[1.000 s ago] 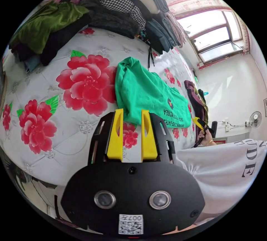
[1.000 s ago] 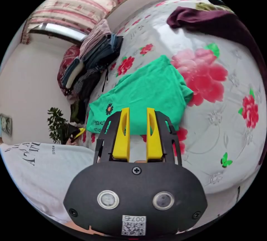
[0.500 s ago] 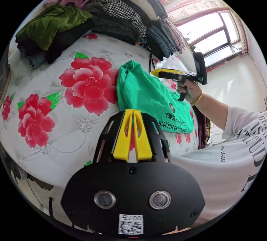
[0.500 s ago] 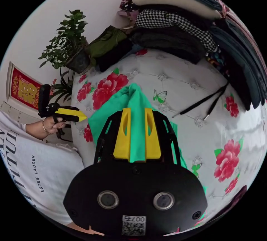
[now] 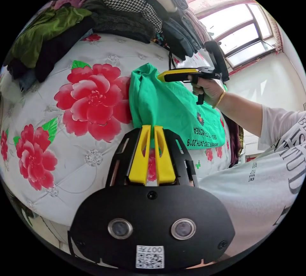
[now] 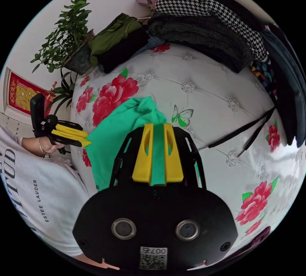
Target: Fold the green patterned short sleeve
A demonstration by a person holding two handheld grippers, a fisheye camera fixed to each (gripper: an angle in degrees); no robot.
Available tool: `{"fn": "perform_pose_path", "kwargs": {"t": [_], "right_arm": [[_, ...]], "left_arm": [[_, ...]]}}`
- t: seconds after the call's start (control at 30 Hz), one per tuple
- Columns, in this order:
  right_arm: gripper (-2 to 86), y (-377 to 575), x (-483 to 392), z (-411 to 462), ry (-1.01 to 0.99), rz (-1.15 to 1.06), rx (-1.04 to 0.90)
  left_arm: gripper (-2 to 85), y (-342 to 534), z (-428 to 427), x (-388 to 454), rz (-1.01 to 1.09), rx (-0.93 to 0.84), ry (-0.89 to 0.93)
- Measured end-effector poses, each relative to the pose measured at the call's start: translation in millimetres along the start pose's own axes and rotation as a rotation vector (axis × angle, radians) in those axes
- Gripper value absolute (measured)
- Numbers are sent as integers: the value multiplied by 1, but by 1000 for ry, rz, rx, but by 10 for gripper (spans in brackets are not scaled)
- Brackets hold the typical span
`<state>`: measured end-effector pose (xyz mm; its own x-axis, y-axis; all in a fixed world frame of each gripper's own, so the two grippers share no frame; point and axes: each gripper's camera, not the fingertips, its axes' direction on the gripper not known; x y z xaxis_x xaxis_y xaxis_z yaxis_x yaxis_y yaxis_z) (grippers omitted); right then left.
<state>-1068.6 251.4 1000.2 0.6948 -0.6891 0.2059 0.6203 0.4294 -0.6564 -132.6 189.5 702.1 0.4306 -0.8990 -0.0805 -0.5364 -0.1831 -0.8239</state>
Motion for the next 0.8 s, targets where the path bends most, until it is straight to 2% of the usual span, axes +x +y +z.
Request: {"fn": "perform_pose_path", "kwargs": {"t": [0.13, 0.3, 0.4, 0.53, 0.6, 0.67, 0.8], "right_arm": [[3, 2, 13, -3, 82, 25, -5], [-1, 7, 26, -20, -9, 112, 12], [2, 8, -14, -44, -8, -36, 106], [0, 2, -59, -21, 46, -189, 2], [-2, 6, -60, -2, 99, -205, -57], [-2, 14, -51, 0, 116, -210, -27], [-3, 28, -23, 1, 72, -162, -73]], "left_arm": [[-6, 20, -10, -2, 15, -35, -24], [-6, 36, -17, -12, -61, -2, 33], [-5, 37, -20, -3, -5, -4, -13], [-6, 43, -27, 4, 11, 8, -33], [-7, 49, -30, 4, 5, 16, -36], [-9, 57, -35, 4, -10, 25, -51], [-10, 68, -40, -2, -46, 36, -43]]}}
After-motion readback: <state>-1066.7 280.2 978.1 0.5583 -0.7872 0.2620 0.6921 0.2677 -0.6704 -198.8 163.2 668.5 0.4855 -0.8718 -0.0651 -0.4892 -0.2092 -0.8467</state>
